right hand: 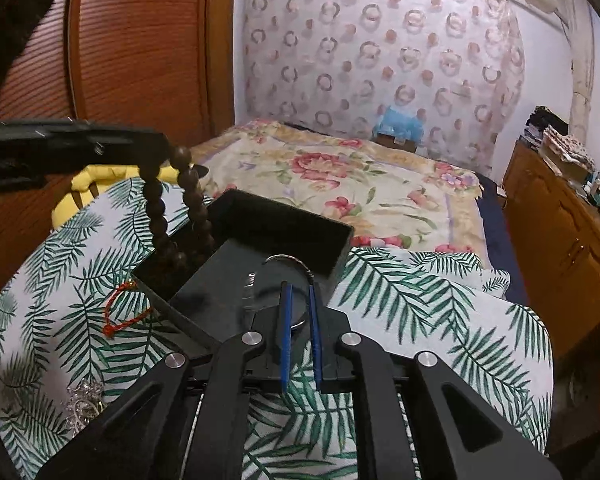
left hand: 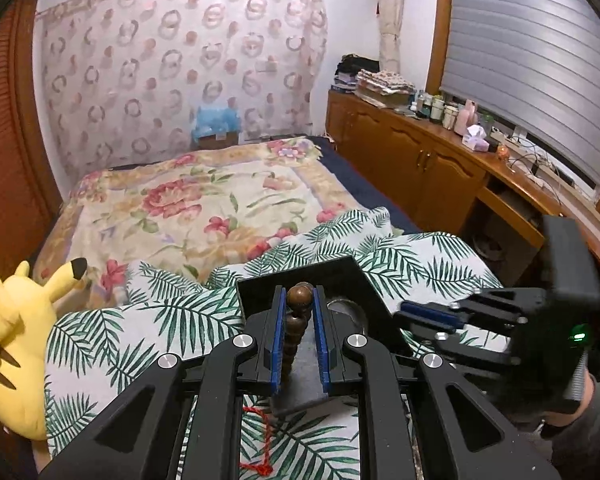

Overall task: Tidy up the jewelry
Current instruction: 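Carry both held pieces over the black box and open both grippers, then move both grippers back to the jewelry pile, then grasp the silver hairpins with the left gripper while the right gripper grasps a beaded necklace, then carry the hairpins into the black box with the left gripper while the right lifts the necklace over it, then open both grippers to drop the hairpins and necklace into the box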

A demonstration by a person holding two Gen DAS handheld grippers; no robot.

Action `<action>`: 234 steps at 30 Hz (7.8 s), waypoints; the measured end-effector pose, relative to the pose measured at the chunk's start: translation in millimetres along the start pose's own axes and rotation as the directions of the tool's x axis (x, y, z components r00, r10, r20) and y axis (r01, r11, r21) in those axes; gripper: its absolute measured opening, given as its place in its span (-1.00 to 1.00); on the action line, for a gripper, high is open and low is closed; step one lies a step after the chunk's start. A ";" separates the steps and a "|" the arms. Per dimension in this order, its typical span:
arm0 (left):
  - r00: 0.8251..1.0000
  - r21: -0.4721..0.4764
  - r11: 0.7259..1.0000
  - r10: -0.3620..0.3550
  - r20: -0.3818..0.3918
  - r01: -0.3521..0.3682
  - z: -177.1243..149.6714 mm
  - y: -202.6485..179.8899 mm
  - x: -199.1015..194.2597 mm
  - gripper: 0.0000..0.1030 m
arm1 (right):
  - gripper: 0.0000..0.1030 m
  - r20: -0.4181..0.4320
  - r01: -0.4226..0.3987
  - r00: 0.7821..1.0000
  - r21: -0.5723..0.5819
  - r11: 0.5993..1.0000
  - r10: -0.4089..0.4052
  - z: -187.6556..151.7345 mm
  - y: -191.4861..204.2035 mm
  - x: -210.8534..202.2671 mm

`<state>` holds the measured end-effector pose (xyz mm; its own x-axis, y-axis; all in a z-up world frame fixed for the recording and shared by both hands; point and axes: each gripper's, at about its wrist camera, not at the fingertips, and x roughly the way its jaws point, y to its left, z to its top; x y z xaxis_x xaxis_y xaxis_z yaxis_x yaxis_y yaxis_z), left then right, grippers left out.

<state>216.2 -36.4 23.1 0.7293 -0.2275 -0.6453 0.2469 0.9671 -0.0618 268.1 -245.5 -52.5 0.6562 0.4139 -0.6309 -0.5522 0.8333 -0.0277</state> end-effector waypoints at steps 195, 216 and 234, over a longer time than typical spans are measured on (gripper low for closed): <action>0.995 -0.021 0.999 -0.039 0.094 0.041 -34.9 17.3 -27.3 -0.87 | -0.89 0.085 -0.162 0.982 -0.058 0.985 0.166 100.2 -15.4 -44.4; 0.991 -0.018 0.991 -0.134 -0.026 0.134 -30.5 0.0 18.4 -0.86 | -0.84 -0.047 -0.086 0.995 0.080 0.993 0.090 15.1 -46.1 2.6; 0.991 -0.015 0.993 -0.122 -0.063 0.121 -29.3 2.5 29.5 -0.71 | -0.84 -0.076 -0.058 0.995 0.076 0.995 0.064 -3.1 -31.4 -6.1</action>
<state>219.7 -37.3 -18.4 0.6521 -0.3358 -0.6797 0.3235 0.9341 -0.1512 279.8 -275.4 -50.2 0.5785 0.4372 -0.6886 -0.5485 0.8333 0.0682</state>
